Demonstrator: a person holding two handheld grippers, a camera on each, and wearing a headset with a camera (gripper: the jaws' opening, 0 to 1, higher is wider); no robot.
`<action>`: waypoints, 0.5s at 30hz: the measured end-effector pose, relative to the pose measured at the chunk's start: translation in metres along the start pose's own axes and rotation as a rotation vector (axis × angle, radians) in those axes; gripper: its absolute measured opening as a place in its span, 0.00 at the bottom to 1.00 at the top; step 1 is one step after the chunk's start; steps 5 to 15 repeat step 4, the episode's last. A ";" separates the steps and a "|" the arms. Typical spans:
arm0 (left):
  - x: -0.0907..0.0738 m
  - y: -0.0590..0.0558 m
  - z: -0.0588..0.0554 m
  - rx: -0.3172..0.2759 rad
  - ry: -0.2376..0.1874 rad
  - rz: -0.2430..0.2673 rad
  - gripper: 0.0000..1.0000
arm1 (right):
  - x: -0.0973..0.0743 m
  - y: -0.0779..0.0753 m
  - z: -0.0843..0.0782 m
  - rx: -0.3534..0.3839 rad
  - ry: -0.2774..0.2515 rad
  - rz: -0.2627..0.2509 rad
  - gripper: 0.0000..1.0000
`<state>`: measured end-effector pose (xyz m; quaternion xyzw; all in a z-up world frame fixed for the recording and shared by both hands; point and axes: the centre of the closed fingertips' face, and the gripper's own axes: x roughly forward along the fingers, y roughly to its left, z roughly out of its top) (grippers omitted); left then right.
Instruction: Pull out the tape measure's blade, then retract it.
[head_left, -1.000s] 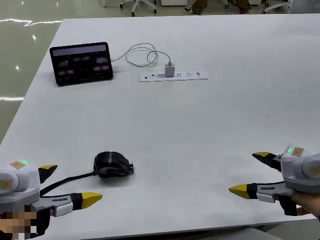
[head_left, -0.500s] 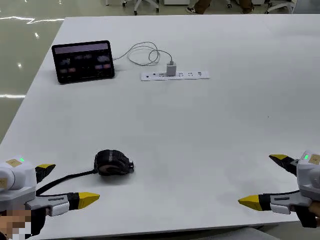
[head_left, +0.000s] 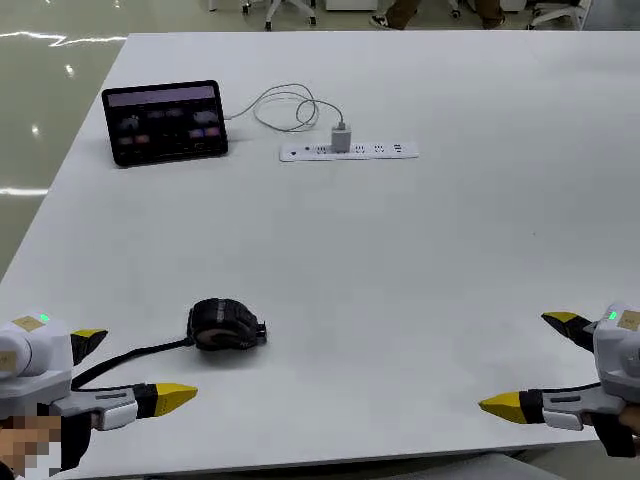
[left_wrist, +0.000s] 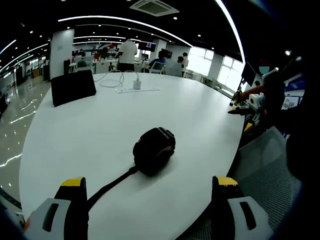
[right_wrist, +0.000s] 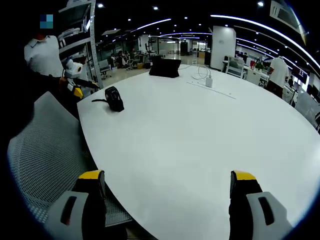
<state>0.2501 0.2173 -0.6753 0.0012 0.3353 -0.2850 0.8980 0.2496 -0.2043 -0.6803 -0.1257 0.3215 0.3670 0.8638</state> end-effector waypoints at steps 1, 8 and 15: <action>0.000 -0.001 0.000 0.001 -0.001 -0.003 1.00 | 0.000 0.000 -0.001 0.002 0.003 0.002 1.00; 0.000 0.000 0.000 0.002 0.000 -0.003 1.00 | 0.000 0.000 0.000 0.002 0.004 0.003 1.00; 0.000 0.000 0.000 0.002 0.000 -0.003 1.00 | 0.000 0.000 0.000 0.002 0.004 0.003 1.00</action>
